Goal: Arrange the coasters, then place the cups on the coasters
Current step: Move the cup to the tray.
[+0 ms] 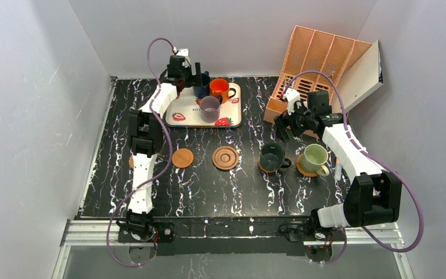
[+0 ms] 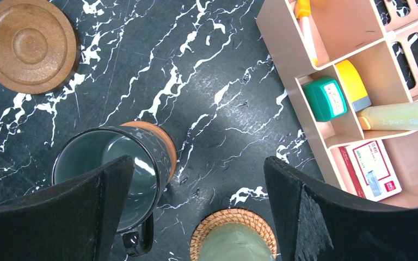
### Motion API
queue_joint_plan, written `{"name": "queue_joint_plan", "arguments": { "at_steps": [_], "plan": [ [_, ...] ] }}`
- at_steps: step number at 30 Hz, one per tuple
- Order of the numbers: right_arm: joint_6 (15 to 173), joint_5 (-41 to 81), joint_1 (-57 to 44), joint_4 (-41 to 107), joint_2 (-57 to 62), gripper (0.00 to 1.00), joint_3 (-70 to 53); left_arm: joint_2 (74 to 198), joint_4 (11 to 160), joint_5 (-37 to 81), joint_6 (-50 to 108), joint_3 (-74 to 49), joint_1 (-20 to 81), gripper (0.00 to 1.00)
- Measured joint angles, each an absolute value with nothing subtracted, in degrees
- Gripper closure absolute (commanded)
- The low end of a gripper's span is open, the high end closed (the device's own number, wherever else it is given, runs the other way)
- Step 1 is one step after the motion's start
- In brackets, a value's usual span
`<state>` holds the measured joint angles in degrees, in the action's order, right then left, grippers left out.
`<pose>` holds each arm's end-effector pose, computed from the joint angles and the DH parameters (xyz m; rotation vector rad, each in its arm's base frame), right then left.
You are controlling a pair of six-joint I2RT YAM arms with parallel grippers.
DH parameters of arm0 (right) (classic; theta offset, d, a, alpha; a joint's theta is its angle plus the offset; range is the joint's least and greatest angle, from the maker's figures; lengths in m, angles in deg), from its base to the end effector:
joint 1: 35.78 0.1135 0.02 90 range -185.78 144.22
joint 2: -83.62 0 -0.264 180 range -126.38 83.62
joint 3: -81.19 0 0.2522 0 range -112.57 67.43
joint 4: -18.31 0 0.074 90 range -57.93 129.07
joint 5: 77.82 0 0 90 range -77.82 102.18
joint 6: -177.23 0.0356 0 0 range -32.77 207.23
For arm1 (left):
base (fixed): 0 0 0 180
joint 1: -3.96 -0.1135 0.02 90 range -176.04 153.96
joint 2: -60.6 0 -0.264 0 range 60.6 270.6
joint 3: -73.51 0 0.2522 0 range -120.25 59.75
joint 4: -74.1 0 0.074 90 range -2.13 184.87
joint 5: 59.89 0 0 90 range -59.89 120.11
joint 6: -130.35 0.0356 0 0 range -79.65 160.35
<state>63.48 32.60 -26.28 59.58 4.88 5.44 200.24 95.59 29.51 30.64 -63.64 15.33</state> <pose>0.2911 0.0613 0.2843 -0.8234 2.1484 0.2900 0.5619 -0.1134 0.2290 0.0357 1.9975 -0.2477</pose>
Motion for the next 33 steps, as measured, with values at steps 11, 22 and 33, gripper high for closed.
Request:
{"name": "queue_joint_plan", "arguments": {
  "at_steps": [11,22,33],
  "plan": [
    [63.19,31.99,-26.26,59.16,4.7,0.01,5.48,202.42,95.83,45.14,34.02,-64.96,17.82,0.08],
    [63.02,31.97,-26.26,58.96,4.6,0.01,6.49,202.95,98.76,55.58,39.09,-67.51,17.91,0.16],
    [62.85,31.99,-26.0,58.94,4.6,0.01,6.49,202.86,100.31,61.9,44.08,-67.14,17.89,0.15]
  ]
}}
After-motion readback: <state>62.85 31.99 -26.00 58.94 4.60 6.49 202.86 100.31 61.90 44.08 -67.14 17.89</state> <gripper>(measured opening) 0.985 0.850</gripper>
